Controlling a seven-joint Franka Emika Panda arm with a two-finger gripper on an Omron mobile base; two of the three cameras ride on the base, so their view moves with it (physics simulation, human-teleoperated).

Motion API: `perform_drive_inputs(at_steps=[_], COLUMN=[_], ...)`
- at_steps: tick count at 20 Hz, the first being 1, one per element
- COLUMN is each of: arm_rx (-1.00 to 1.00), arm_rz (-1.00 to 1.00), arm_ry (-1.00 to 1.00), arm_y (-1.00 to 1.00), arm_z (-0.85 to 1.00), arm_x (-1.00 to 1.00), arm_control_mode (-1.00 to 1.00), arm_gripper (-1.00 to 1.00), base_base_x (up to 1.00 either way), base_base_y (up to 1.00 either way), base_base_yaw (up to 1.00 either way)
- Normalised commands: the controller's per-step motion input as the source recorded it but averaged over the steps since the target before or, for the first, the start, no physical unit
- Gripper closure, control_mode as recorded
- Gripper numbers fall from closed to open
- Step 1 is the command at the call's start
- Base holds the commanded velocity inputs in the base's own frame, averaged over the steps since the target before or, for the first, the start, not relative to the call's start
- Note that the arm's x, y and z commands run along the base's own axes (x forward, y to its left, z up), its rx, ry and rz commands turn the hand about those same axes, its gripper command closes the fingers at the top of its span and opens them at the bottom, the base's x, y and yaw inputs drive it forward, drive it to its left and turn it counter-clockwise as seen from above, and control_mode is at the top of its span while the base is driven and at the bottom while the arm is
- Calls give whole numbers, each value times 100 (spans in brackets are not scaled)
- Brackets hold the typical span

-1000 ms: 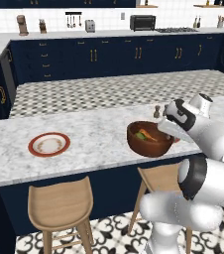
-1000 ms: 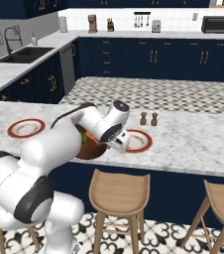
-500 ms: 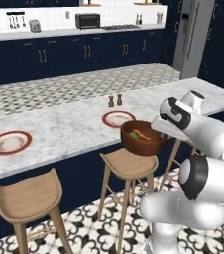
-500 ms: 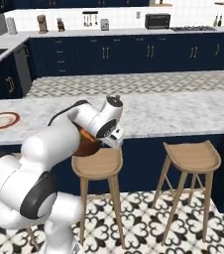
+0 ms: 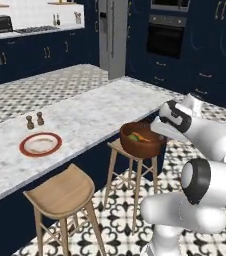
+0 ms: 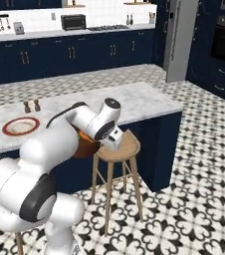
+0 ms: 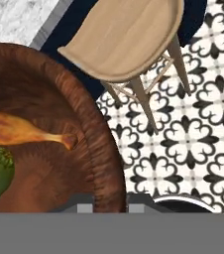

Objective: Pick the chicken drumstick and lime from their plates and place them in the bowl. Then put the bowl in the fridge.

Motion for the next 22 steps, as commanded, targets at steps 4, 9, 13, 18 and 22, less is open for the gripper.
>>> perform_drive_inputs(at_steps=[4, 9, 13, 18, 22], arm_rx=[0, 0, 0, 0, 0], arm_rz=[0, 0, 0, 0, 0], arm_ry=[0, 0, 0, 0, 0], arm_y=[0, 0, 0, 0, 0], arm_z=[0, 0, 0, 0, 0], arm_x=[0, 0, 0, 0, 0], arm_control_mode=[100, 100, 100, 100, 100], arm_gripper=[100, 100, 100, 100, 100], base_base_x=[16, 65, 96, 100, 100], base_base_y=[-69, -84, -87, -88, -69], base_base_yaw=[-64, -49, -35, -5, 0])
